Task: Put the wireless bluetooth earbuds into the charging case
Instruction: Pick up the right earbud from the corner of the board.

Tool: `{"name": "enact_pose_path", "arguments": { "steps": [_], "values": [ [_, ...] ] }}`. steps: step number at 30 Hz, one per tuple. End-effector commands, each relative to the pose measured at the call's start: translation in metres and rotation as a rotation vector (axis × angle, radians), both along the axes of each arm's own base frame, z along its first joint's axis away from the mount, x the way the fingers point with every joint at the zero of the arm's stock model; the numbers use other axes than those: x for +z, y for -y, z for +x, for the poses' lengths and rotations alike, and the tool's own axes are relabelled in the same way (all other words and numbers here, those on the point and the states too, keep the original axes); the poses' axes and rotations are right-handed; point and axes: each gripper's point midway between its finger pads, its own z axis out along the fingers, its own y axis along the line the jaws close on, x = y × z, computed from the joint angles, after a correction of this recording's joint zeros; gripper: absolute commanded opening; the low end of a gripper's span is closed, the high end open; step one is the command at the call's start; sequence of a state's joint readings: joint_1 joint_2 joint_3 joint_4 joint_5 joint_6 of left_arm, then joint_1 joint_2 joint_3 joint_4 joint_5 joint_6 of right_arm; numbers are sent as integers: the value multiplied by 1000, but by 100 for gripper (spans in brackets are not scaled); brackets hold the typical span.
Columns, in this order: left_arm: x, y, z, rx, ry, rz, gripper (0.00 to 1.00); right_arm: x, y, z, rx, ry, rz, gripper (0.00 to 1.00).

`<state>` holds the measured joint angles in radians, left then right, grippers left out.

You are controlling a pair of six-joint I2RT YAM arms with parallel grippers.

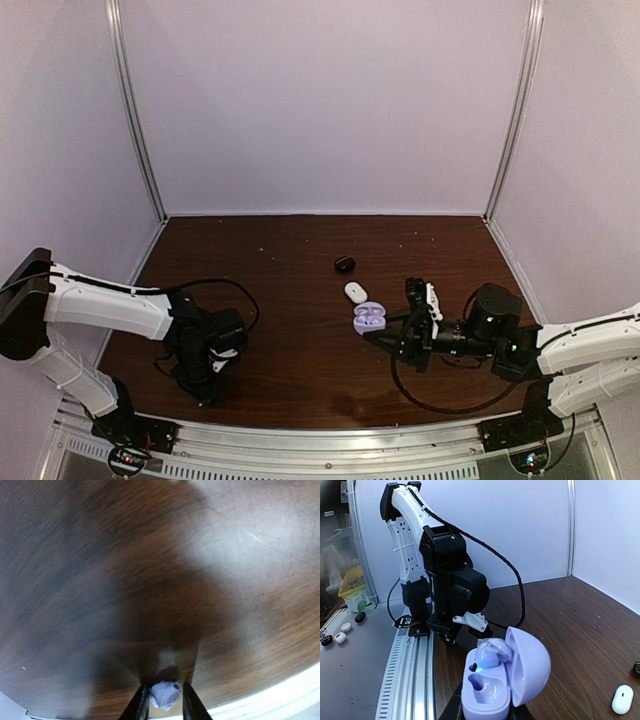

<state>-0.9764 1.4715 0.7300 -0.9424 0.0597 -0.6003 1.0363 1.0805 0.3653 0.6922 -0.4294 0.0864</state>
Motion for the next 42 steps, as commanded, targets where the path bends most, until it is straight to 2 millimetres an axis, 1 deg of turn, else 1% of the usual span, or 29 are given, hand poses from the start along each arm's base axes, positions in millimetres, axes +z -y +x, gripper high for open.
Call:
{"name": "enact_pose_path", "arguments": {
  "steps": [1, 6, 9, 10, 11, 12, 14, 20, 25, 29, 31, 36, 38, 42],
  "values": [
    [-3, 11, 3, -46, 18, 0, 21, 6, 5, 1, -18, 4, 29, 0],
    [-3, 13, 6, -59, 27, 1, 15, 6, 7, 1, -23, 2, 28, 0],
    [-1, 14, 10, -62, 45, 1, 15, 5, 7, 1, -23, 0, 25, 0],
    [-1, 15, 10, -62, 46, -3, 15, 6, 6, 1, -22, 1, 26, 0],
    [-2, 16, 10, -62, 45, -5, 18, 6, 6, 1, -22, 1, 27, 0],
    [-3, 16, 10, -61, 47, -5, 25, 7, 6, 1, -21, 1, 26, 0],
    [-2, 17, 12, -62, 53, -5, 30, 8, 6, 1, -19, 2, 27, 0],
    [4, 18, 20, -65, 93, -2, 30, 8, 4, 1, -15, 1, 26, 0],
    [8, 24, 26, -73, 114, -17, 29, 8, 3, 1, -13, 0, 26, 0],
    [1, 23, 20, -83, 82, -15, 26, 9, 3, 1, -12, 2, 22, 0],
    [1, 23, 19, -83, 77, -16, 25, 9, 3, 1, -14, 3, 21, 0],
    [0, 15, 14, -84, 63, 3, 26, 8, 3, 2, -14, 0, 19, 0],
    [1, 17, 8, -82, 35, -15, 26, 7, 2, 2, -14, 0, 20, 0],
    [0, 17, 6, -82, 23, -19, 27, 8, 1, 2, -8, 0, 19, 0]
  ]
}}
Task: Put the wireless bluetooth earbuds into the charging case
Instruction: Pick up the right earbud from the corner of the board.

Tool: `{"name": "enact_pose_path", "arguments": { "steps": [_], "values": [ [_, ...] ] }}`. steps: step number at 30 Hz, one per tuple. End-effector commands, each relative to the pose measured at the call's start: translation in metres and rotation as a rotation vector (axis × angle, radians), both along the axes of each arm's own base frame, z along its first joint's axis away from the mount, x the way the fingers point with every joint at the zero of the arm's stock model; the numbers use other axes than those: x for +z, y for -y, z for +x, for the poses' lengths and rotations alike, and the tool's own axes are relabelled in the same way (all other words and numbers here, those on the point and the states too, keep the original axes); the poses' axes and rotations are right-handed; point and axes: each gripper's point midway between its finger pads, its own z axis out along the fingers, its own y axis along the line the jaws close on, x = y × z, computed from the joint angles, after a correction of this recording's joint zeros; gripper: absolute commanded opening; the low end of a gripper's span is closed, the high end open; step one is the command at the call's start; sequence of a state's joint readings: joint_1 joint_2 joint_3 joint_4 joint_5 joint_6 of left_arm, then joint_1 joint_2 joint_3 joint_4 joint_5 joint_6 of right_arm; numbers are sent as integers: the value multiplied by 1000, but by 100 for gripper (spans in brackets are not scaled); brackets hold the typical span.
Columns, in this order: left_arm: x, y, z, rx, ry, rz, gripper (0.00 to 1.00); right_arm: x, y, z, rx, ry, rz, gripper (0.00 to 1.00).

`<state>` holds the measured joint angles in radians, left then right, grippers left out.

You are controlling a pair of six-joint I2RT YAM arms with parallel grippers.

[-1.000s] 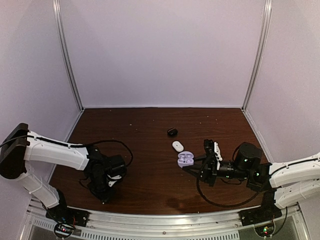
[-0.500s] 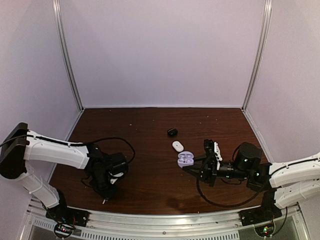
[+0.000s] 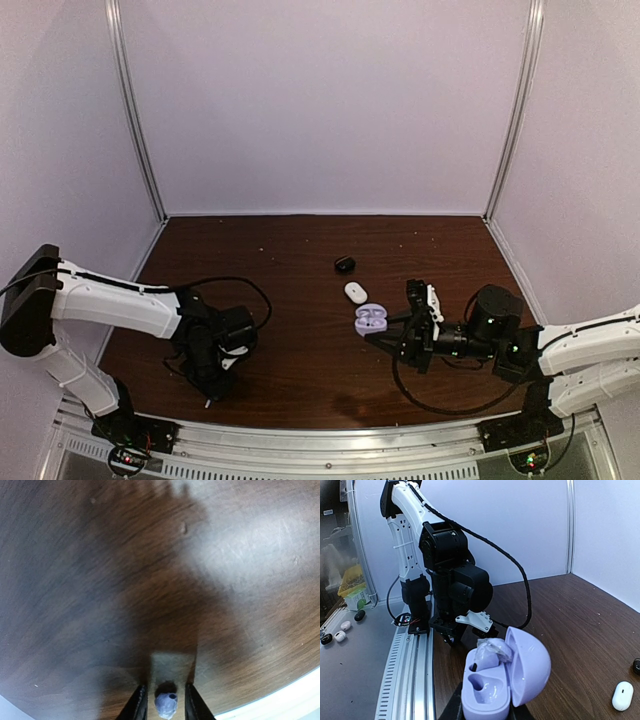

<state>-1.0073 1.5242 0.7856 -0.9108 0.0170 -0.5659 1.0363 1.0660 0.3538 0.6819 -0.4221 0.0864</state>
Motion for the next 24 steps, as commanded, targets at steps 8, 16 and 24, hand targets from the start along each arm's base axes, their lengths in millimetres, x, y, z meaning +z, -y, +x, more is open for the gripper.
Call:
{"name": "enact_pose_path", "arguments": {
  "steps": [8, 16, 24],
  "values": [
    [-1, -2, -8, -16, -34, -7, 29, 9, -3, 2, 1, 0, 26, 0],
    [-1, -2, -12, -17, -50, -12, 22, 9, -3, 2, 0, 3, 24, 0],
    [-2, -4, -16, -28, -51, 8, 27, 9, -3, 2, 4, 0, 28, 0]
  ]
}}
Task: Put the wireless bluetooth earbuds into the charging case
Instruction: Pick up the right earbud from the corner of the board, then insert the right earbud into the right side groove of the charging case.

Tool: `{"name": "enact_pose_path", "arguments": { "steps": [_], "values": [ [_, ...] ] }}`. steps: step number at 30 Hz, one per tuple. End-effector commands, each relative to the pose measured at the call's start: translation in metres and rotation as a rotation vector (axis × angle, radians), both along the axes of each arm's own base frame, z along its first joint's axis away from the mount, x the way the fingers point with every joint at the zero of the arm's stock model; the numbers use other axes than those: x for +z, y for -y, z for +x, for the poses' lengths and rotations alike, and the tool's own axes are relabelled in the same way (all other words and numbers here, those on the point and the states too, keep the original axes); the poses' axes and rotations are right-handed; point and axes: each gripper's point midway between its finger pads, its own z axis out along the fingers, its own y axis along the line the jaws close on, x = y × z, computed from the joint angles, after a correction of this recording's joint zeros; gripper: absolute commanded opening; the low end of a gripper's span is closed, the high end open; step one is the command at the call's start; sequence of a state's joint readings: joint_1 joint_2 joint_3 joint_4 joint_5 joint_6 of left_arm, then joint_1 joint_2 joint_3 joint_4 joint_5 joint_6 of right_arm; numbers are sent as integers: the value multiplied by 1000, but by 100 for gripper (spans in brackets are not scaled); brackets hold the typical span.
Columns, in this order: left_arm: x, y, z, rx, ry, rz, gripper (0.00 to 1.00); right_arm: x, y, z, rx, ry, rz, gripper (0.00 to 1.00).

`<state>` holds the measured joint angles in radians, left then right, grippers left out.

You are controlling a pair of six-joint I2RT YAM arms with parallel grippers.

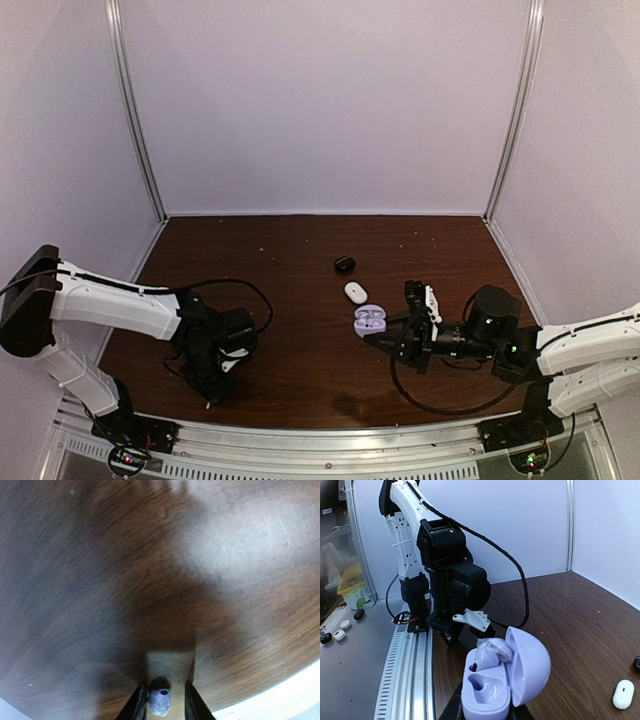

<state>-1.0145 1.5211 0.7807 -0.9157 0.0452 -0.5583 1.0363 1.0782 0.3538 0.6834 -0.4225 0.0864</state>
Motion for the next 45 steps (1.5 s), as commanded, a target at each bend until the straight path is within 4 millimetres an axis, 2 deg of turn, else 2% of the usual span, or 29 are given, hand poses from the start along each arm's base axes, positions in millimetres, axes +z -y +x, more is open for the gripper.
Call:
{"name": "enact_pose_path", "arguments": {
  "steps": [1, 15, 18, 24, 26, 29, 32, 37, 41, 45],
  "values": [
    [-2, -6, -9, -17, -22, 22, 27, 13, -2, 1, 3, 6, 37, 0],
    [0, -4, -3, -14, 16, 33, 20, 13, -2, 2, 1, 6, 36, 0],
    [4, 3, 8, -5, 72, 9, 18, 11, -2, 2, 0, 5, 30, 0],
    [21, 31, 29, 15, 174, -122, 12, 11, -1, 4, -13, 3, 35, 0],
    [26, 34, 35, 19, 206, -137, 11, 11, -1, 4, -18, 4, 34, 0],
    [40, 43, 47, 21, 271, -178, 10, 11, 0, 6, -29, 4, 33, 0],
    [77, 66, 70, 29, 391, -289, 10, 9, -1, 9, -44, 4, 31, 0],
    [167, 104, 99, 6, 599, -544, 10, 12, -6, 15, -57, 3, 44, 0],
    [229, 119, 107, -26, 729, -714, 9, 19, -10, 19, -68, 17, 65, 0],
    [277, 132, 106, -69, 851, -845, 9, 22, -17, 22, -60, 34, 74, 0]
  ]
}}
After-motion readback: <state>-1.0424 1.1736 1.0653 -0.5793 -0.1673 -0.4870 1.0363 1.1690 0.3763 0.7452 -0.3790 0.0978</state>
